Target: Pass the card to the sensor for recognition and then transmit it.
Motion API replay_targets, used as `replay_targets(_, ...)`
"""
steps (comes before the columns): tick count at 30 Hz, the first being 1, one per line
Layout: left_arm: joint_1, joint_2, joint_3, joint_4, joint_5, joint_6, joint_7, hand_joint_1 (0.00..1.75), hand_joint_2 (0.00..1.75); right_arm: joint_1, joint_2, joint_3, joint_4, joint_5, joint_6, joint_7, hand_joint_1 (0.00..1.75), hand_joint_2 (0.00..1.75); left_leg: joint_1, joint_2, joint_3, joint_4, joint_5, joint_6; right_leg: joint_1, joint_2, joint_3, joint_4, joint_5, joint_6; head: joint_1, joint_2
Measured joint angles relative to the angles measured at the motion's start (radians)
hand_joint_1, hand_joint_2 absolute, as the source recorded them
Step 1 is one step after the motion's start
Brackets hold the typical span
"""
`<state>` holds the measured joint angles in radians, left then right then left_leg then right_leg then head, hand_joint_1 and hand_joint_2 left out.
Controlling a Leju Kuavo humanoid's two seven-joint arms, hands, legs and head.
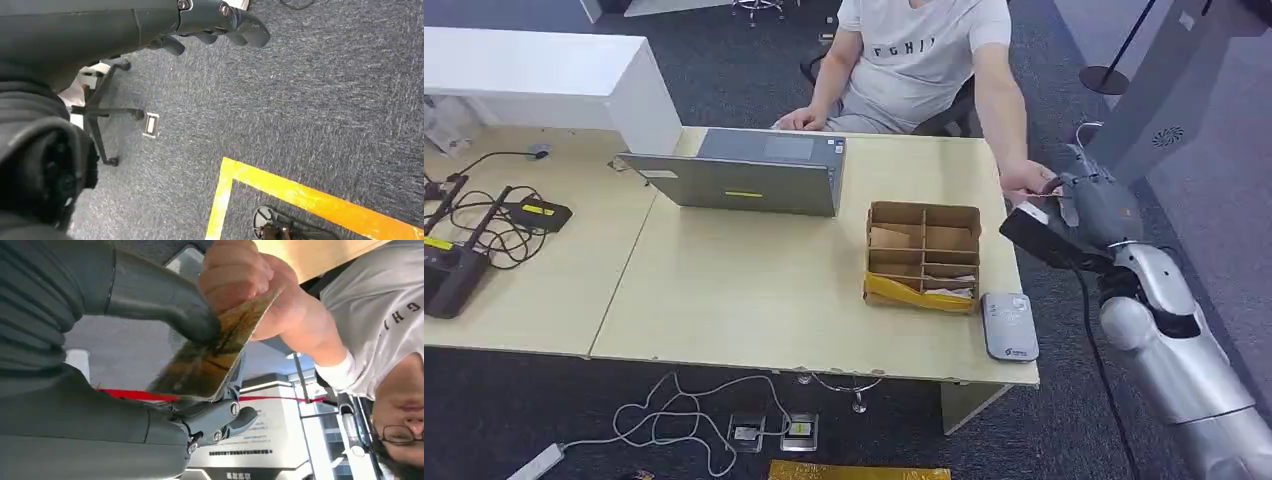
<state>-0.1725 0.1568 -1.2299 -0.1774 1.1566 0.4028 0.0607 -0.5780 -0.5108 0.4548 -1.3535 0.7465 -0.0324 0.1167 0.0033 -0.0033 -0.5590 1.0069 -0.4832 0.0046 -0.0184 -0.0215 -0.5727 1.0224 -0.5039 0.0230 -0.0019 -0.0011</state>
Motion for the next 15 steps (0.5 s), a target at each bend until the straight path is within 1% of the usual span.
replay_targets(15,0.000,0.005,0.000,0.000,0.003,0.001,0.000,0.00,0.00,0.030,-0.004,-0.024,-0.008,-0.002,0.004,-0.002,1.75,1.75,0.000,0.001,0.000,0.000,0.000,0.000,0.000,0.001,0.000,0.000,0.000,0.000,0.000,0.000)
